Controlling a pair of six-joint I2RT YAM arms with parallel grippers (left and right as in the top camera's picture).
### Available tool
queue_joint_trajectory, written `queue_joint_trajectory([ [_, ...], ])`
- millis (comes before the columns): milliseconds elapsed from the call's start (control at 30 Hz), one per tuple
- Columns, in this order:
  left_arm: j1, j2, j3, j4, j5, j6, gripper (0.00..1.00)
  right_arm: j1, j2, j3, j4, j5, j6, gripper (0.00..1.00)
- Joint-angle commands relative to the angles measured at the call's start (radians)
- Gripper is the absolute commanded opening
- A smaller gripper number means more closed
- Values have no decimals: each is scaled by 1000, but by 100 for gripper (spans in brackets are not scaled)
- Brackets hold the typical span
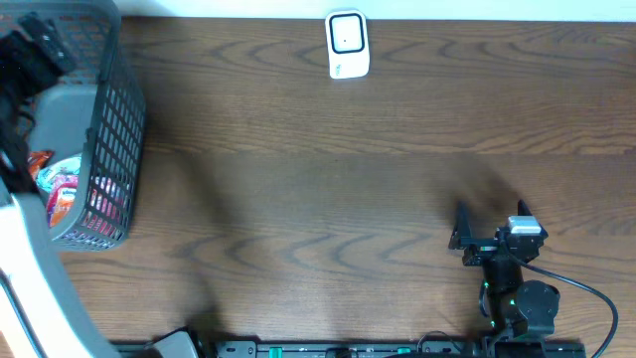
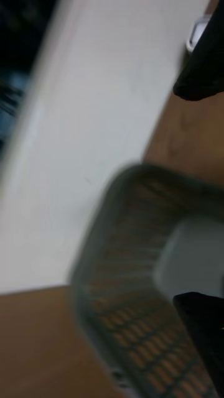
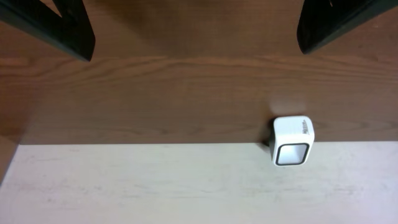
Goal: Scan the item barcode
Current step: 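Reach the left gripper into the basket and grasp a small orange packet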
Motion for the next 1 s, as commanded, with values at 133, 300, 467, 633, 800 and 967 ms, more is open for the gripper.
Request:
queue_joint_trajectory([
  [133, 134, 127, 18, -73, 56, 51, 98, 4, -5, -2, -3, 4, 14, 99],
  [300, 209, 190, 17, -97, -40, 99, 98, 4, -5, -2, -3, 4, 14, 99],
  [467, 220, 268, -15, -179, -336, 327, 98, 4, -5, -2, -3, 4, 14, 99],
  [633, 220, 305, -106, -187, -367, 328, 100, 4, -5, -2, -4, 4, 14, 99],
  [800, 219, 311, -215, -206, -335, 328, 92, 4, -5, -2, -3, 4, 14, 99],
  [967, 219, 311, -308, -217, -269, 323, 89, 4, -5, -2, -4, 4, 14, 99],
])
